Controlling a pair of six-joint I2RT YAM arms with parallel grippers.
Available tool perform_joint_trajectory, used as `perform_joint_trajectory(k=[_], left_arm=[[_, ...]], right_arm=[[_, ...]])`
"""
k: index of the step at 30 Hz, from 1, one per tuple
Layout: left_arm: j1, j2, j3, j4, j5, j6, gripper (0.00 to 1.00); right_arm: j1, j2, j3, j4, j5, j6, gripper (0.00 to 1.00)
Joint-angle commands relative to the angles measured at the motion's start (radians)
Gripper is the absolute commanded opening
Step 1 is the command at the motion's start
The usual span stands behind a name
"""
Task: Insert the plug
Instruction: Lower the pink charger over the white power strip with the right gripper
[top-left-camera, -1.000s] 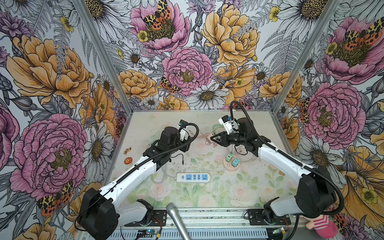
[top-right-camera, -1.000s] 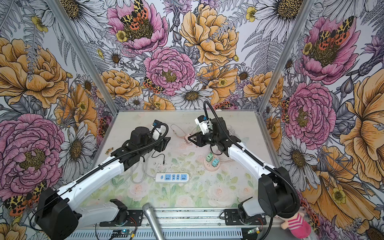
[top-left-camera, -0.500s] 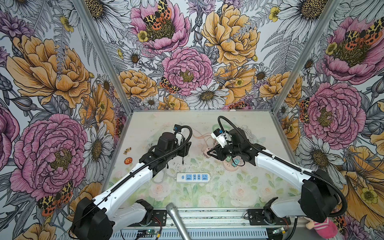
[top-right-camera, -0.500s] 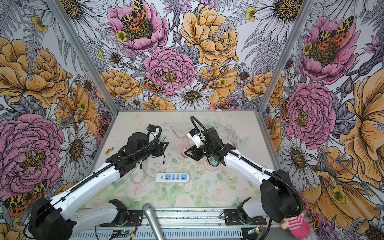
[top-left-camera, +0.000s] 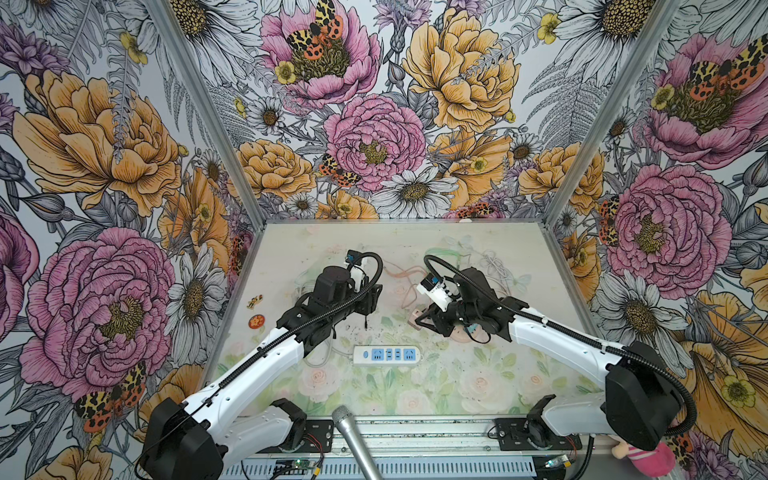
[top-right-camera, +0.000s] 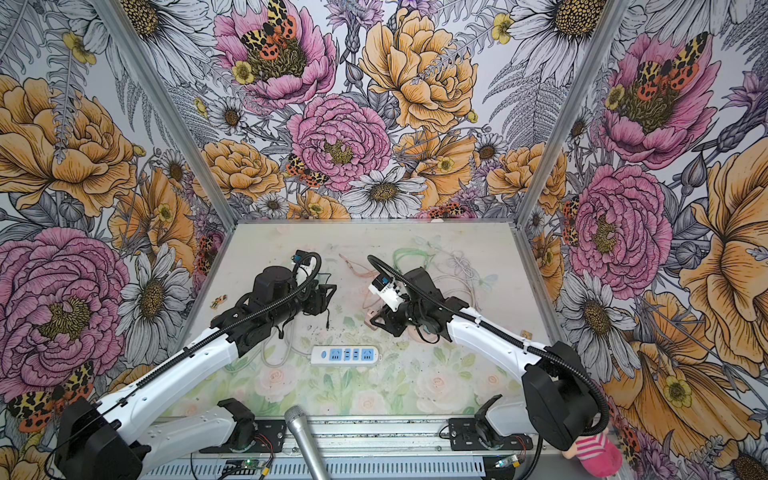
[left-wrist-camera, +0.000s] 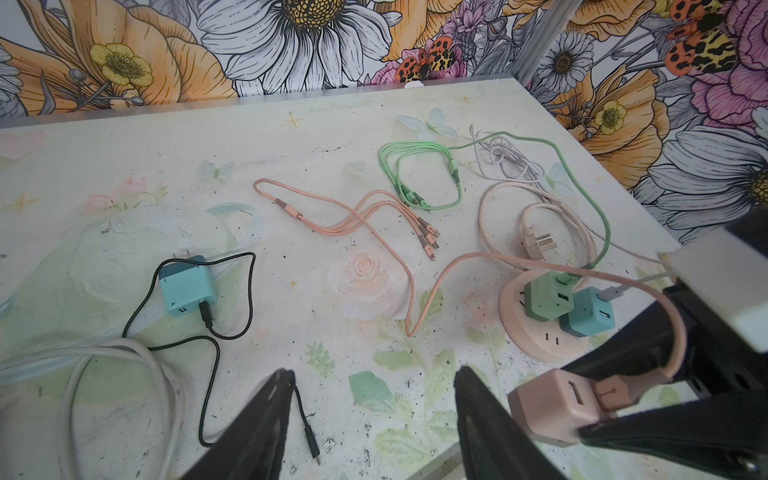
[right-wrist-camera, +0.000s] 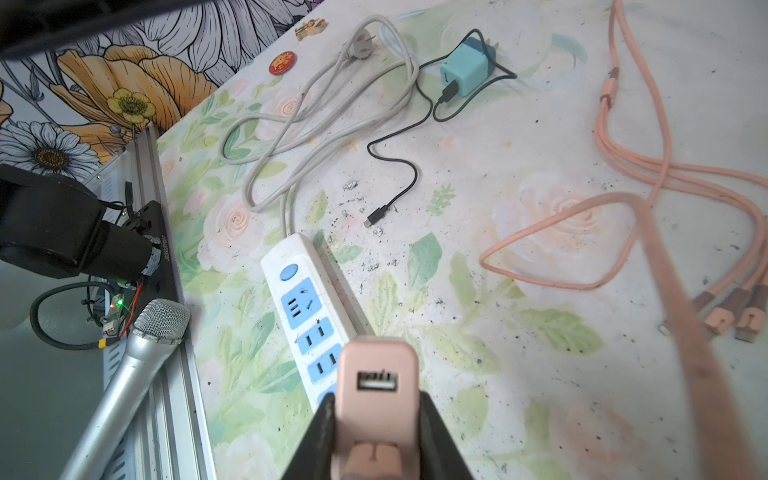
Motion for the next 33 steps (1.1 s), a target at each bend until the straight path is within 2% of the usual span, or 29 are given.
perform_joint_trajectory(k=[1, 13, 18, 33], left_arm=[[0.002, 0.011, -0.009, 0.002, 0.013, -0.010, 0.64], [0.023, 0.008, -0.010, 0.003, 0.039, -0.002, 0.63], [0.034, 0.006, -0.014, 0.003, 0.046, -0.003, 0.63], [0.039, 0.017, -0.027, 0.021, 0.069, -0.018, 0.63]], right_arm=[[0.015, 0.003, -0.008, 0.008, -0.004, -0.070, 0.00], [0.091, 0.093, -0.012, -0.024, 0.005, -0.167, 0.00], [0.096, 0.083, -0.019, -0.023, -0.050, -0.187, 0.00], [0.109, 0.101, -0.062, -0.027, -0.055, -0.215, 0.00]])
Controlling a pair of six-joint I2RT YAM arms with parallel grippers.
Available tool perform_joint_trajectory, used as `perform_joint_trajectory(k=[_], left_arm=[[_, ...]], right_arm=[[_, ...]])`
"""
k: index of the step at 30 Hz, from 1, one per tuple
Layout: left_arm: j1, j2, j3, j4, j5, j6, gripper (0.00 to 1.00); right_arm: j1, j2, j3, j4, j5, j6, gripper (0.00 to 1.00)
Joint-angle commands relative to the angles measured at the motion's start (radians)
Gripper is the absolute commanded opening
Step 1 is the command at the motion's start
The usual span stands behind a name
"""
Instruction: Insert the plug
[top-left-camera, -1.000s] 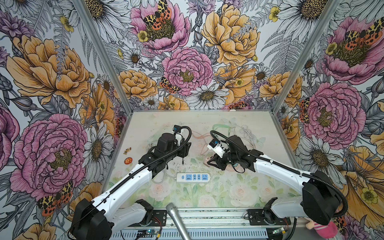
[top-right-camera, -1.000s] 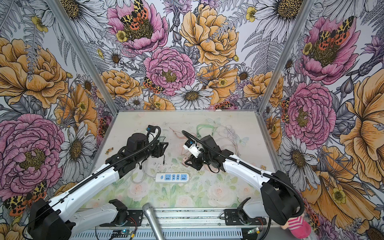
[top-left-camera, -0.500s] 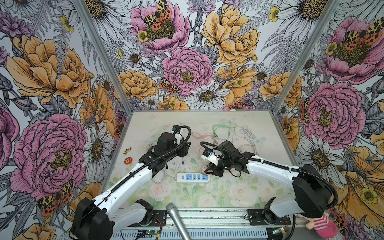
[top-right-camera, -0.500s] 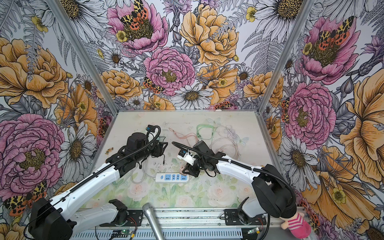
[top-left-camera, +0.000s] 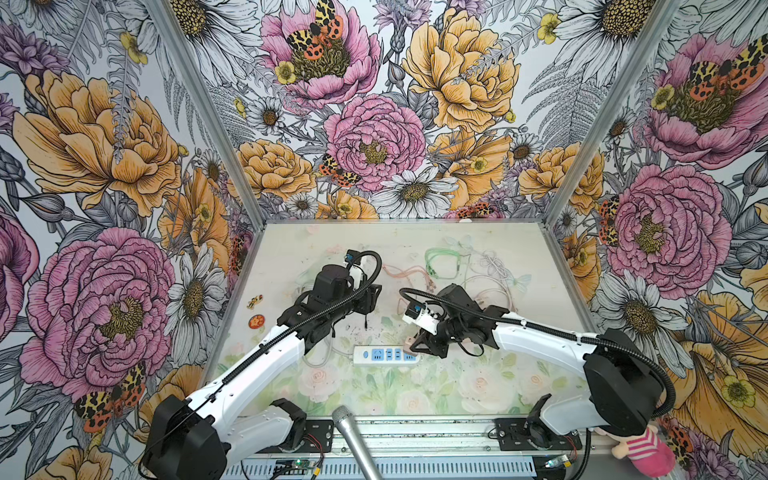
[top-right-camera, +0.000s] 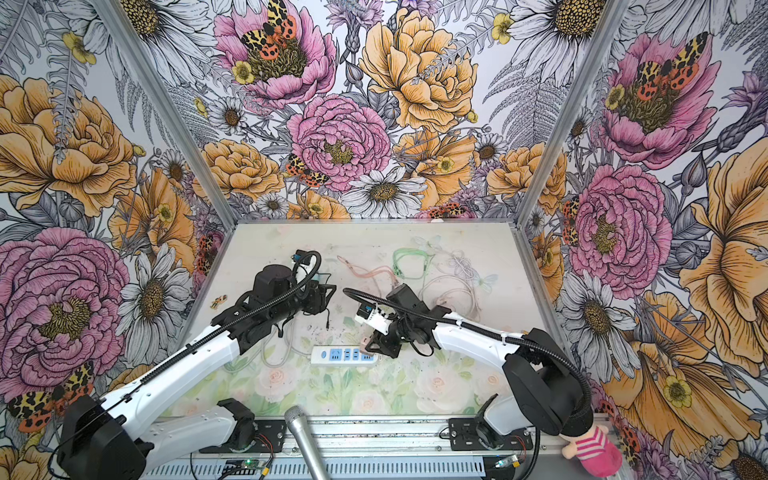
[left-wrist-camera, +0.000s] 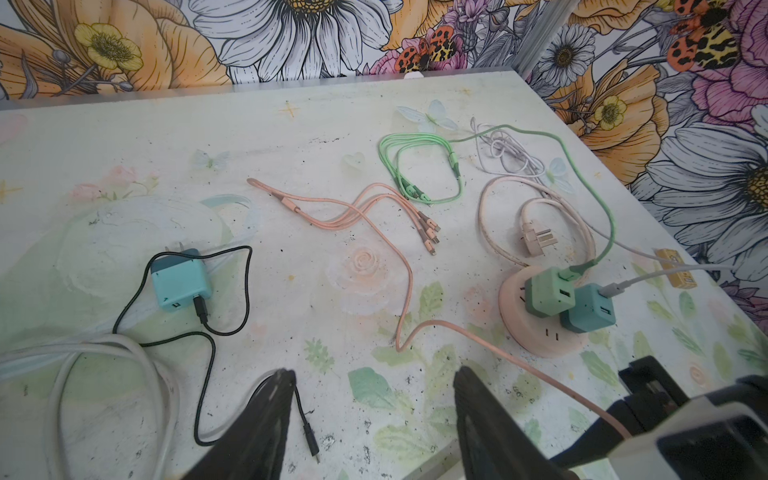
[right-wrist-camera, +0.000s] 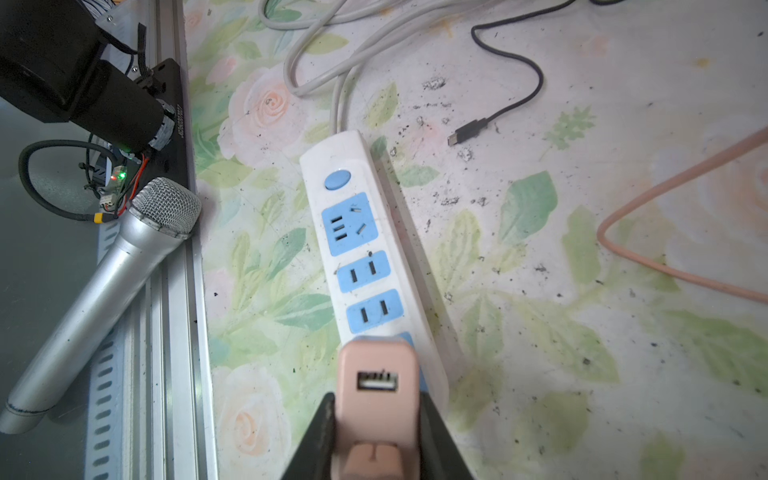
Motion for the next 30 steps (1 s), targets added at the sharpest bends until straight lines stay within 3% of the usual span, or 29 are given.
perform_joint_trajectory(k=[1, 14, 24, 30], left_arm=[[0.009, -0.003, -0.023, 0.019, 0.024, -0.012, 0.63], [0.009, -0.006, -0.028, 0.019, 0.030, -0.013, 0.63], [0.009, -0.004, -0.028, 0.018, 0.032, -0.010, 0.63], [0.009, -0.003, -0.032, 0.017, 0.036, -0.011, 0.63]], right_arm=[[0.011, 0.007, -0.018, 0.009, -0.020, -0.030, 0.00], [0.021, 0.039, -0.009, 0.013, -0.032, -0.081, 0.00], [0.018, -0.034, -0.041, 0.026, 0.007, -0.113, 0.00], [0.017, -0.054, -0.050, 0.063, -0.031, -0.098, 0.00]])
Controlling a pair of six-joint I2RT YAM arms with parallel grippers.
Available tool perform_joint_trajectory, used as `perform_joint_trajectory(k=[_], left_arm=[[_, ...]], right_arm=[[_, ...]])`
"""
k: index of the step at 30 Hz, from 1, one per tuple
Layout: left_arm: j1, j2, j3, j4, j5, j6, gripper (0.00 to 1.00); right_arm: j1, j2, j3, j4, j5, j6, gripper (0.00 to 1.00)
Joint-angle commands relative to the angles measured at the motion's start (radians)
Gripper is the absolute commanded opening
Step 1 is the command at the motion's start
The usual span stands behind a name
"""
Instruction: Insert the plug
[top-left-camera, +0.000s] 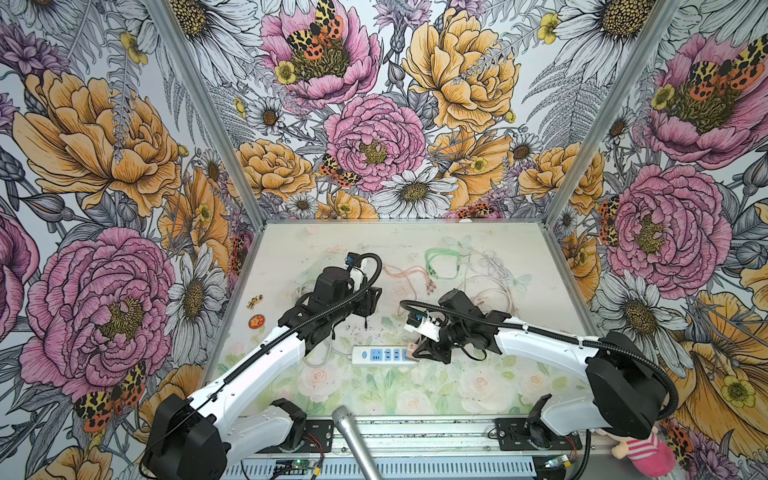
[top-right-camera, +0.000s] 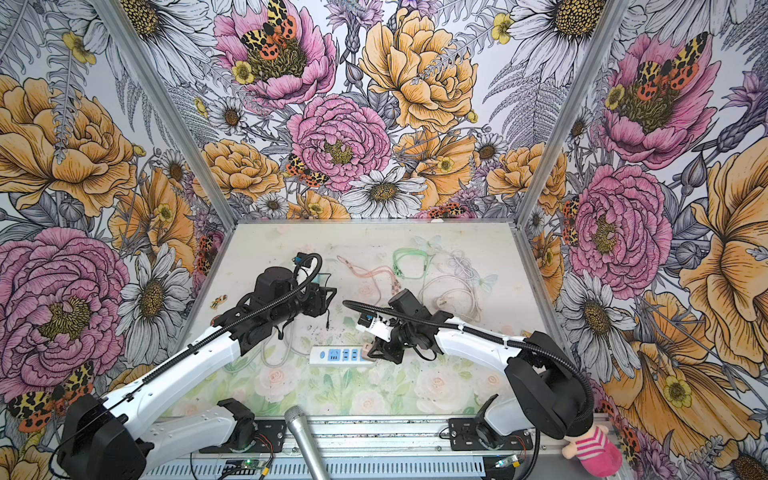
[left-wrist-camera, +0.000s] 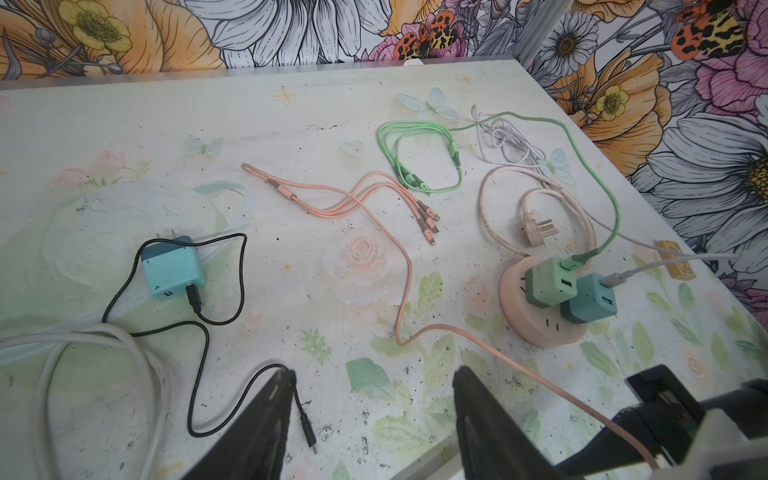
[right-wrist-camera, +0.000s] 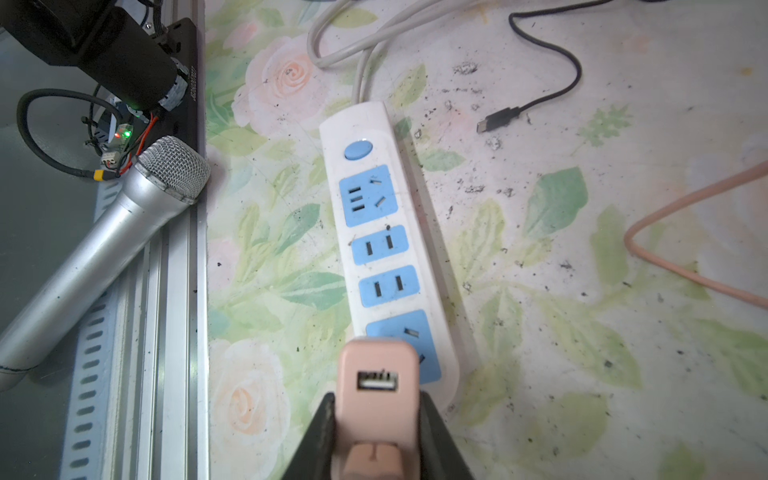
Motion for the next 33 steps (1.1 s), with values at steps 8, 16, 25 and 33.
perform_joint_trajectory(k=[8, 16, 25, 33], left_arm=[[0.010, -0.001, -0.015, 0.016, 0.024, -0.005, 0.63], [0.010, -0.001, -0.013, 0.010, 0.025, -0.001, 0.63], [0.012, 0.000, -0.001, 0.005, 0.033, 0.006, 0.63], [0.012, -0.009, -0.001, -0.008, 0.032, 0.005, 0.63]], right_arm=[[0.006, -0.014, -0.005, 0.101, -0.036, -0.008, 0.00], [0.006, 0.041, 0.011, 0.099, -0.048, -0.016, 0.00], [0.010, 0.076, 0.019, 0.095, -0.019, -0.030, 0.00], [0.011, 0.070, 0.023, 0.038, 0.045, -0.087, 0.00]])
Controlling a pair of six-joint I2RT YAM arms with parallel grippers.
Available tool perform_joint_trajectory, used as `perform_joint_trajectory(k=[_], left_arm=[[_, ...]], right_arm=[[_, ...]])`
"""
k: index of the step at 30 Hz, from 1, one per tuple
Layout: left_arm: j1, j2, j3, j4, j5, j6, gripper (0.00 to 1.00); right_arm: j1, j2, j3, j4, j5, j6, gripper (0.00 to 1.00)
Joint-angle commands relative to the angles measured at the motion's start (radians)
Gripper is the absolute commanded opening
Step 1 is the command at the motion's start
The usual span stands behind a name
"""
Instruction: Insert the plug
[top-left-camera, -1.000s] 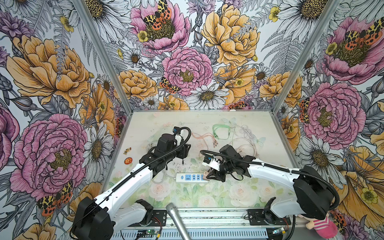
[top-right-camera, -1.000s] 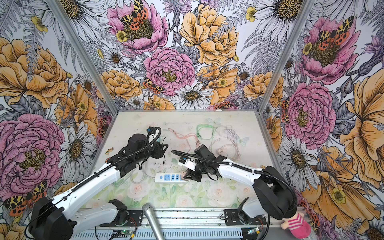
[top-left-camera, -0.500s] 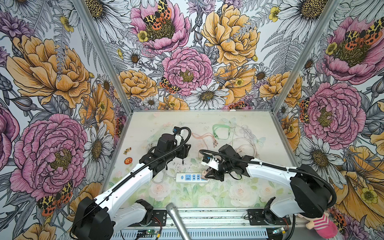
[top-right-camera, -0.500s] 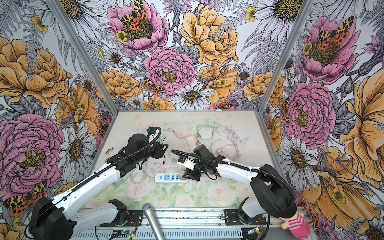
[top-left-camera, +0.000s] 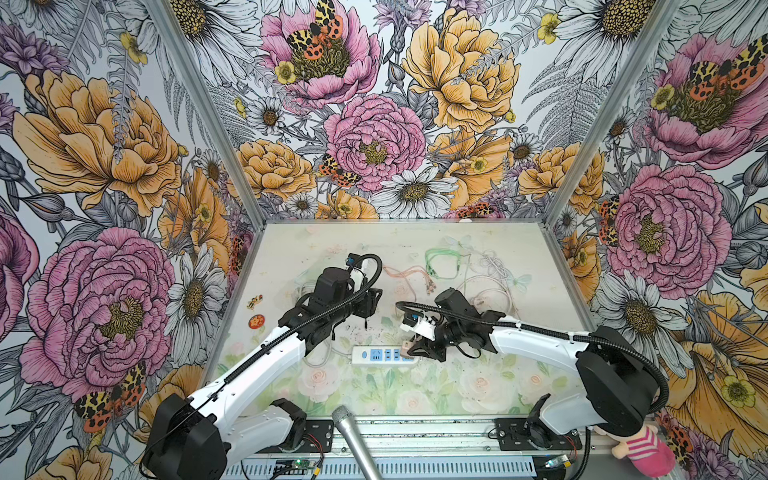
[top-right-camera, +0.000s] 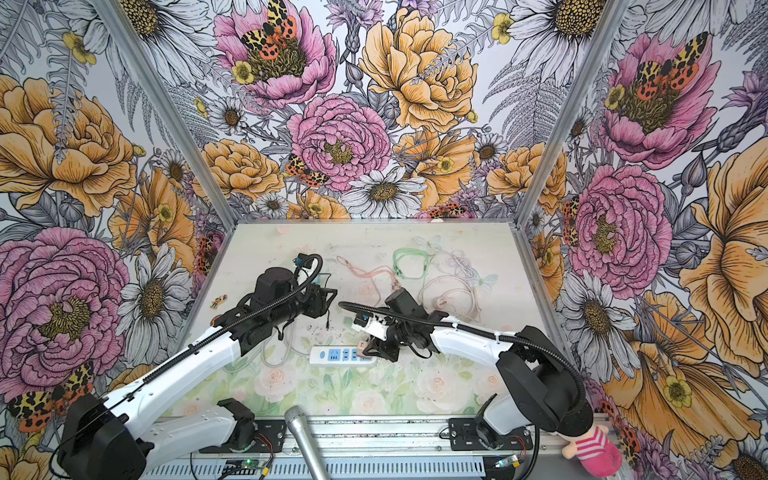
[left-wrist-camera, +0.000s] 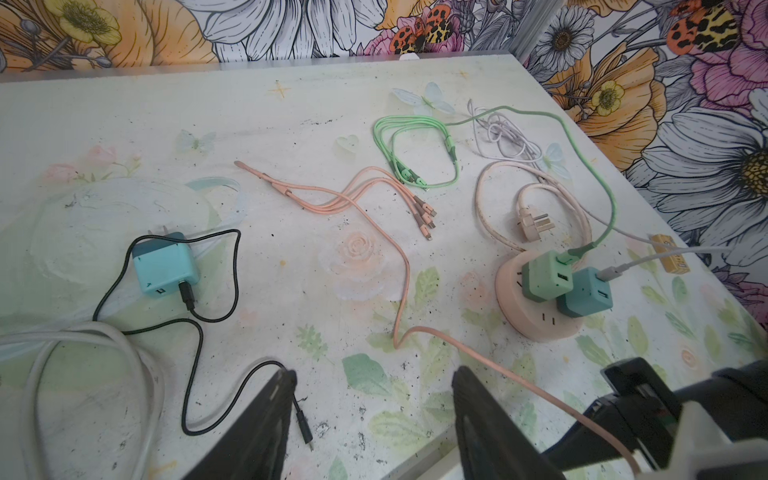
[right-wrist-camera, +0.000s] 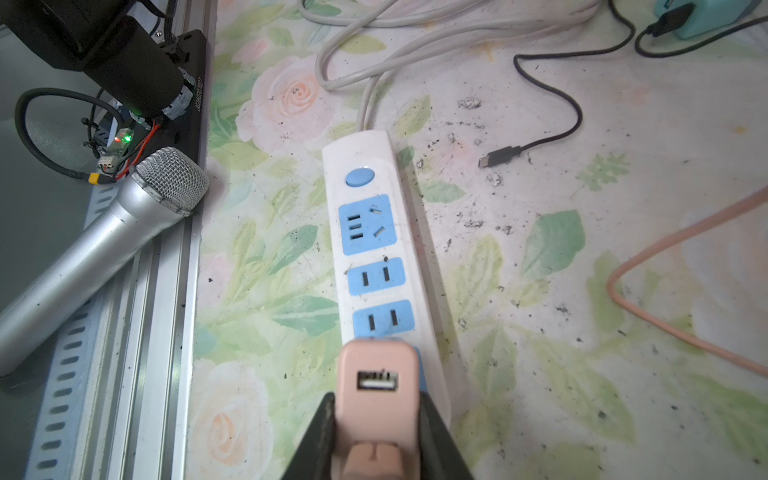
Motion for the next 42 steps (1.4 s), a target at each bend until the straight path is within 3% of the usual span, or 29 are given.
perform_joint_trajectory(k=[1, 24, 42], left_arm=[[0.012, -0.010, 0.001, -0.006, 0.018, 0.004, 0.62], [-0.004, -0.011, -0.019, 0.010, 0.028, -0.017, 0.62], [-0.008, -0.005, -0.025, 0.022, 0.027, -0.017, 0.62]], right_arm=[[0.005, 0.013, 0.011, -0.042, 0.051, -0.041, 0.00], [-0.002, -0.111, 0.011, -0.037, -0.012, -0.006, 0.00], [-0.007, -0.050, -0.021, -0.036, 0.024, -0.016, 0.00]])
